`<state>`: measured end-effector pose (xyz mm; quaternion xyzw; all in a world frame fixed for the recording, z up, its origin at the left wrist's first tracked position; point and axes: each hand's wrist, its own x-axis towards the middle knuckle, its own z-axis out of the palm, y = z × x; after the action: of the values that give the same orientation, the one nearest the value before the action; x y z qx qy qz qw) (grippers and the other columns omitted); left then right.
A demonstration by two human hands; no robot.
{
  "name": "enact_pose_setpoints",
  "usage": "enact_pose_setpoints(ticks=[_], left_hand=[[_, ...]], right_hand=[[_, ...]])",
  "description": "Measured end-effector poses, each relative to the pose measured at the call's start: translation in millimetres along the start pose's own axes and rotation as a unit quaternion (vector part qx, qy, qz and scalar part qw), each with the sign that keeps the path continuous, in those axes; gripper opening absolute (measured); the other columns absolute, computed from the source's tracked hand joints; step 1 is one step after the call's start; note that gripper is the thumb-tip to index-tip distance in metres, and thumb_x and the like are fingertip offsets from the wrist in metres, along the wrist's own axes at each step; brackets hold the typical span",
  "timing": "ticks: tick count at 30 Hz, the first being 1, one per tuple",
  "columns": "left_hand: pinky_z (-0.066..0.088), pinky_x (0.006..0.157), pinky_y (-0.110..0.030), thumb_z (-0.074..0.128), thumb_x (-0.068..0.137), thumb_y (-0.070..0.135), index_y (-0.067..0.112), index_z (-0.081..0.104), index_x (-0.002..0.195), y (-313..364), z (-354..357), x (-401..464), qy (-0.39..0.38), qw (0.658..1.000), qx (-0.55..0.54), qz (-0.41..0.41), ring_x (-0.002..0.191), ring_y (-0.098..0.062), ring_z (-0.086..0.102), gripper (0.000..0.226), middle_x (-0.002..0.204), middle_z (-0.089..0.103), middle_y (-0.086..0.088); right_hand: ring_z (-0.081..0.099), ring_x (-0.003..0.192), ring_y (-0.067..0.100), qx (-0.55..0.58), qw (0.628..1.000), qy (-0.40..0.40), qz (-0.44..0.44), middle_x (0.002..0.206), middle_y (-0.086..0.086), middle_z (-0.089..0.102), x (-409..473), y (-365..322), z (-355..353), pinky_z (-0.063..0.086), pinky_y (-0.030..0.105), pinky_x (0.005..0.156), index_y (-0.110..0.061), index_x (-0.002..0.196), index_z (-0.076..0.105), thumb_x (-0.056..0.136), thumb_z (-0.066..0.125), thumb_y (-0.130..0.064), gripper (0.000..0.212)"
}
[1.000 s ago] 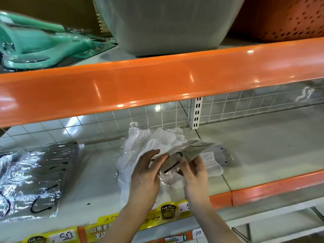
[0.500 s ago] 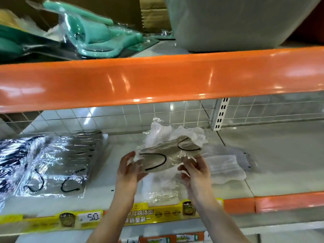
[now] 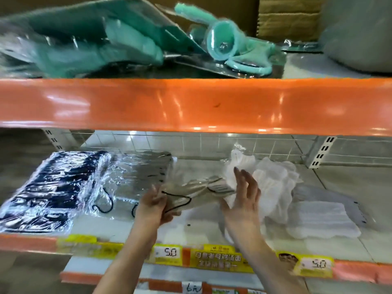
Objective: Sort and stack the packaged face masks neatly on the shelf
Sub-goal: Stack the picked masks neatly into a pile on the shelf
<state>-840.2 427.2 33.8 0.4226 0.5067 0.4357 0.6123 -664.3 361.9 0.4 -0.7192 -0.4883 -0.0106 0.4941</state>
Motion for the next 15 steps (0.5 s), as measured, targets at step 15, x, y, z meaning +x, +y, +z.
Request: enact_pose_setpoints(ticks=[15], left_hand=[[0.038, 0.055, -0.013, 0.062, 0.087, 0.002, 0.016, 0.065, 0.102, 27.6, -154.8, 64.8, 0.115, 0.926, 0.316, 0.173, 0.074, -0.023, 0.059, 0.021, 0.079, 0.062, -0.003]], right_hand=[[0.055, 0.084, 0.011, -0.096, 0.956, -0.114, -0.252, 0.089, -0.012, 0.062, -27.5, -75.2, 113.8, 0.036, 0.023, 0.074, -0.028, 0.088, 0.066, 0.076, 0.048, -0.024, 0.023]])
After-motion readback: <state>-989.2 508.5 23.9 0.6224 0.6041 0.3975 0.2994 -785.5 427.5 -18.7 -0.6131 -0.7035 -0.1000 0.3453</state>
